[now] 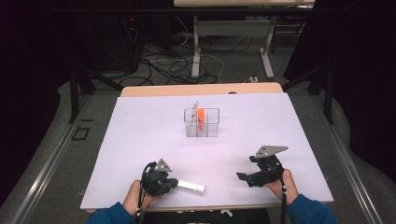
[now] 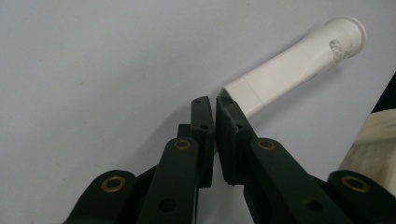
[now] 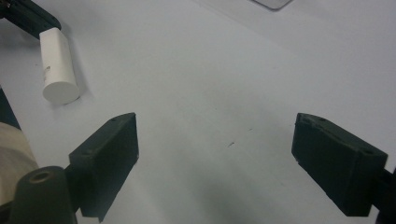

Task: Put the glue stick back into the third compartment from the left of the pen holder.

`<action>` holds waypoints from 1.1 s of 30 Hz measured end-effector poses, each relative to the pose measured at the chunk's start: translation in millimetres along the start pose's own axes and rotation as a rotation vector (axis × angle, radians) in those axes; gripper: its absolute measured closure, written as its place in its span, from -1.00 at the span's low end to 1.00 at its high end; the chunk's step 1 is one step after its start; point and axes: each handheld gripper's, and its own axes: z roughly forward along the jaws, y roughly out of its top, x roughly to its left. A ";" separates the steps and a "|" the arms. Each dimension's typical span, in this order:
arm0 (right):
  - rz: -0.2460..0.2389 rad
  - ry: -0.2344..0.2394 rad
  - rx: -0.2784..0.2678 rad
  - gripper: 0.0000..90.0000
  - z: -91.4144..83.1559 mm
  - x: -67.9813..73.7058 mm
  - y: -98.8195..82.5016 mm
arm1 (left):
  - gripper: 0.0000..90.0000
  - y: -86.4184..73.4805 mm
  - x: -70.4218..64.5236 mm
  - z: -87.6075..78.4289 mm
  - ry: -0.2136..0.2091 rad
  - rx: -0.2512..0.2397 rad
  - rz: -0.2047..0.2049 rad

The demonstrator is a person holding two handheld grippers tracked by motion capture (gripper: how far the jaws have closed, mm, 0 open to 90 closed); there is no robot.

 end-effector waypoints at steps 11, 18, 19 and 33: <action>0.003 0.003 0.000 -0.68 0.3 -0.1 0.1 | 0.88 3.9 -12.0 5.0 -0.007 -0.002 0.024; 0.008 0.003 -0.010 -0.68 0.4 -0.1 -0.2 | 0.86 6.3 -17.2 6.6 0.000 0.006 0.067; 0.007 0.002 -0.036 -0.68 1.8 -0.4 -0.8 | 0.85 6.2 -16.1 5.7 0.014 0.004 0.072; 0.007 -0.007 -0.010 -0.68 -3.6 -3.1 0.3 | 0.32 7.8 -6.9 -10.1 0.013 -0.011 0.111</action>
